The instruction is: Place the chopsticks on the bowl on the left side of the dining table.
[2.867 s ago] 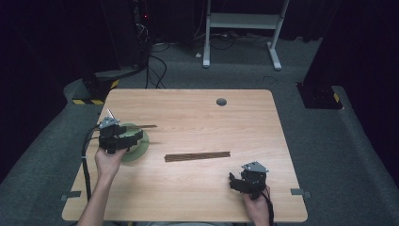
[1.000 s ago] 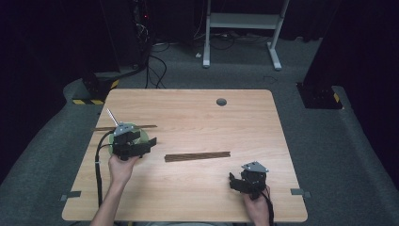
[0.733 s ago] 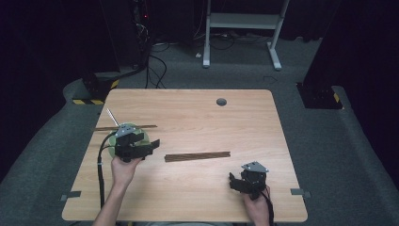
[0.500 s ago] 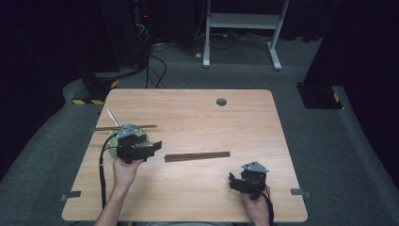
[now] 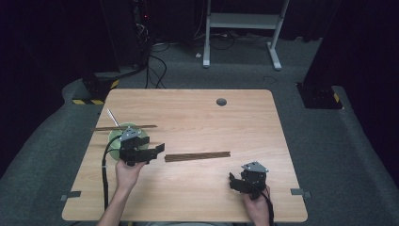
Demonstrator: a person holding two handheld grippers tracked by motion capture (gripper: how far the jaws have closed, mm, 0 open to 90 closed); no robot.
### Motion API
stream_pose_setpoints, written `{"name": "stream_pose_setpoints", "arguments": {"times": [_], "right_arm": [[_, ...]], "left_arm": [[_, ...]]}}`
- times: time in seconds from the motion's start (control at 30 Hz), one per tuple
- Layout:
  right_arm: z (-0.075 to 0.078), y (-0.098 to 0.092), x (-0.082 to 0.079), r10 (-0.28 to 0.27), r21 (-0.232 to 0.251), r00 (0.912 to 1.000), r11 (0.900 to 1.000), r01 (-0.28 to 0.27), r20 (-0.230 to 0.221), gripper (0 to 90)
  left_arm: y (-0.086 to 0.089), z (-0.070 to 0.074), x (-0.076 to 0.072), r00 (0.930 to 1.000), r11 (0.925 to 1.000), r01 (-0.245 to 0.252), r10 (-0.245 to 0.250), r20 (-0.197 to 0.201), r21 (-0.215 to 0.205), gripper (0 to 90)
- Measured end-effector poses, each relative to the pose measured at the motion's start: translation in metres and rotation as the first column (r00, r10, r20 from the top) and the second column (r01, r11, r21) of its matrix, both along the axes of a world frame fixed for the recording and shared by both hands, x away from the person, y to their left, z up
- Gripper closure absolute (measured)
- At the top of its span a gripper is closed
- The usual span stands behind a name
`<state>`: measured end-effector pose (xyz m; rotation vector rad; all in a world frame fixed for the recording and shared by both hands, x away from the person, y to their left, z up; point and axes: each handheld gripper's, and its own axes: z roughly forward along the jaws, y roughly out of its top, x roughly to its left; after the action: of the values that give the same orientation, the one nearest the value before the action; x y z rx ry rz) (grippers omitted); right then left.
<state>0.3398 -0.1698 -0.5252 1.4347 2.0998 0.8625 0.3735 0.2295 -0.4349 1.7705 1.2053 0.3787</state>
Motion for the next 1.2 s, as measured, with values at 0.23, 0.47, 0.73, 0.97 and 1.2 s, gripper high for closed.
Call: {"name": "stream_pose_setpoints", "arguments": {"times": [0.23, 0.47, 0.73, 0.97, 1.2], "right_arm": [[0.000, 0.000, 0.000, 0.000, 0.000, 1.0000, 1.000, 0.000, 0.000, 15.9], [0.000, 0.000, 0.000, 0.000, 0.000, 1.0000, 1.000, 0.000, 0.000, 15.9], [0.000, 0.000, 0.000, 0.000, 0.000, 1.0000, 1.000, 0.000, 0.000, 15.8], [0.000, 0.000, 0.000, 0.000, 0.000, 1.0000, 1.000, 0.000, 0.000, 15.8], [0.000, 0.000, 0.000, 0.000, 0.000, 1.0000, 1.000, 0.000, 0.000, 15.8]], "left_arm": [[-0.002, -0.002, -0.004, 1.0000, 0.9999, 0.003, -0.003, 0.001, 0.011, 23.6], [-0.003, -0.004, -0.007, 1.0000, 0.9994, 0.007, -0.007, 0.006, 0.033, 23.9], [-0.006, -0.007, -0.011, 0.9999, 0.9992, 0.011, -0.011, 0.005, 0.038, 23.7], [-0.010, -0.012, -0.011, 0.9998, 0.9988, 0.020, -0.020, -0.001, 0.045, 23.6], [-0.013, -0.020, -0.013, 0.9999, 0.9974, 0.013, -0.012, -0.002, 0.071, 23.7]]}}
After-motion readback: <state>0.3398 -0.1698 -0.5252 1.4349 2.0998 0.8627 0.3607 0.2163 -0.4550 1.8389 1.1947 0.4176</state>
